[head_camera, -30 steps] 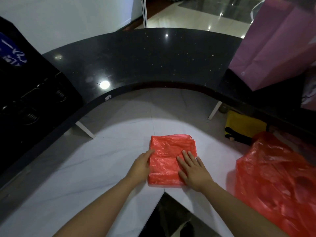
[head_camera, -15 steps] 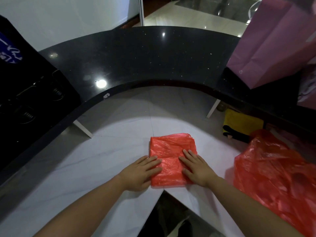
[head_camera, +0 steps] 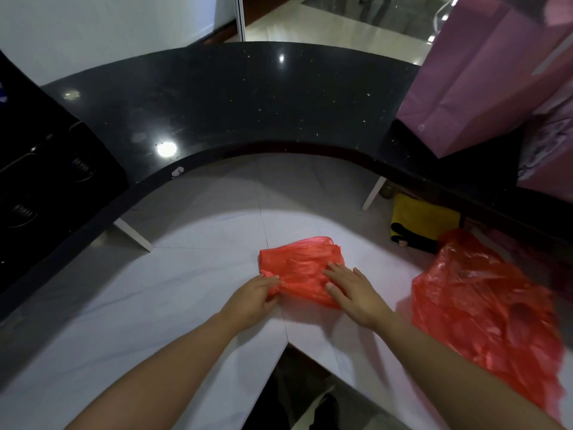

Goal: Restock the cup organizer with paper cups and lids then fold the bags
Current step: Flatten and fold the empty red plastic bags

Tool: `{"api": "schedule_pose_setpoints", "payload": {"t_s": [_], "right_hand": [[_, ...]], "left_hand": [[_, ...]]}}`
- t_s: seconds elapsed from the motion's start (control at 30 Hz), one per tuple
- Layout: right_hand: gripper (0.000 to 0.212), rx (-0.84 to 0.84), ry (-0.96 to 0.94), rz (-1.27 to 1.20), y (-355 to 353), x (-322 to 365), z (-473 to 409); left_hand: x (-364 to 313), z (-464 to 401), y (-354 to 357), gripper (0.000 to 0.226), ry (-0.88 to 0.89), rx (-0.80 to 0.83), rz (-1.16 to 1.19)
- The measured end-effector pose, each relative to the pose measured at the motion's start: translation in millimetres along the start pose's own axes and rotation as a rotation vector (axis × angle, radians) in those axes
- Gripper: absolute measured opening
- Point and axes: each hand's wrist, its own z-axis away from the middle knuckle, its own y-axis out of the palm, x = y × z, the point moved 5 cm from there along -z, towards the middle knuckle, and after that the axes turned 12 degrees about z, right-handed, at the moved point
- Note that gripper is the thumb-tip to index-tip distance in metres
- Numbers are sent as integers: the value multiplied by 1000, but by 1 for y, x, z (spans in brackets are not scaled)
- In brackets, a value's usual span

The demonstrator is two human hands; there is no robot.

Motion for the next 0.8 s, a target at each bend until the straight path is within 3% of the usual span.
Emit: {"api": "schedule_pose_setpoints", "payload": {"t_s": [0.07,0.17,0.27,0.37,0.5,0.63,0.73,0.8], "right_hand": [[66,-217,-9,40,-13,4,5],[54,-511,-27,93,-37,19,7],[50,-610,-218,223,-42,46,6],[52,-421,-306,379,-17,64,-3],[59,-110,-151,444,13,60,-28],[63,29,-39,417,29,56,-39],[70,56,-40,374,36,58,-40],[66,54,-37,351,38,57,-41]], "left_hand": [[0,-3,-4,25,-129,-79,73],[1,-10,-12,32,-212,-219,150],[7,-17,-16,29,-288,-286,198],[10,-25,-16,32,-327,-273,199],[9,-42,-20,41,-396,-228,209],[15,-46,-19,67,-453,-229,31],[3,-47,-18,76,-276,-273,-317],[-16,-55,-5,73,-27,-154,-499]]}}
